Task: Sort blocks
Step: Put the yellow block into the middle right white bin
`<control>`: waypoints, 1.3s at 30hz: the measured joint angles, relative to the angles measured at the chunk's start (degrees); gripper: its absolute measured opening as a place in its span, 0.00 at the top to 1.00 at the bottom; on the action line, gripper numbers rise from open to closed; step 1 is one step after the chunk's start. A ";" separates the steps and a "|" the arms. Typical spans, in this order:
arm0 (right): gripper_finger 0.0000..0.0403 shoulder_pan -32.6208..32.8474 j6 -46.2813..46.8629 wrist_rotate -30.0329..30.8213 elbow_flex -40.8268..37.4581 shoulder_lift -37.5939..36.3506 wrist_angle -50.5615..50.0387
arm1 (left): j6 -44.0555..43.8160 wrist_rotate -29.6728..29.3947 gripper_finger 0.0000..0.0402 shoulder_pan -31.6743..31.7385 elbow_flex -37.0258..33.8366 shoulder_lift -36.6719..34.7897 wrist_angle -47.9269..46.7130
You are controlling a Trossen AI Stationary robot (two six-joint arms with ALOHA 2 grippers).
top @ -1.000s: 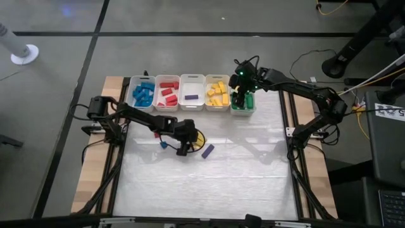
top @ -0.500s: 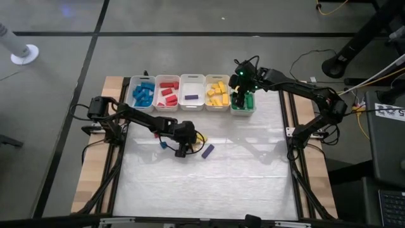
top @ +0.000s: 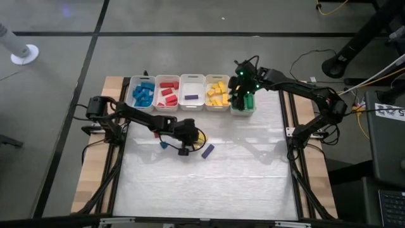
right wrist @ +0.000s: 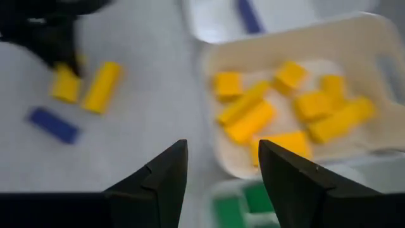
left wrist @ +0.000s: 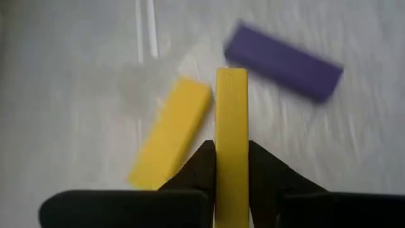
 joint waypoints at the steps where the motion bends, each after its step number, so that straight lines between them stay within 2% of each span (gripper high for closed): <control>1: 0.52 0.41 -0.01 -1.93 0.00 0.00 -0.05 | 0.24 -0.02 0.90 0.26 0.02 -0.61 0.71; 5: 0.52 3.61 -0.11 -4.86 0.00 0.00 -0.38 | 2.85 -0.72 0.89 2.09 0.04 -3.93 3.57; 11: 0.52 11.05 -2.25 -4.84 0.00 0.00 0.21 | 7.65 -3.64 0.89 7.47 0.11 -6.80 14.86; 17: 0.52 18.84 -2.84 -3.42 0.00 0.00 0.39 | 7.86 -3.76 0.88 15.09 0.09 -6.19 24.22; 20: 0.52 22.48 -2.94 -1.26 0.00 0.00 1.30 | 7.58 -3.58 0.88 18.34 0.11 -4.68 29.84; 23: 0.52 25.75 -4.13 1.56 0.00 0.00 2.66 | 7.16 -0.83 0.89 20.64 0.11 -1.79 37.06; 26: 0.52 28.35 -5.09 3.55 0.00 0.57 4.83 | 7.03 2.07 0.88 21.75 0.11 2.03 43.35; 29: 0.52 30.27 -5.49 3.71 0.01 1.92 6.82 | 7.21 2.32 0.86 21.85 0.49 5.83 47.46; 35: 0.52 32.34 -5.48 3.72 0.00 7.24 8.47 | 8.64 0.77 0.83 21.85 4.16 11.24 48.37; 39: 0.52 32.71 -5.46 3.68 0.00 11.32 8.75 | 6.97 -0.42 0.76 21.85 5.80 13.06 47.83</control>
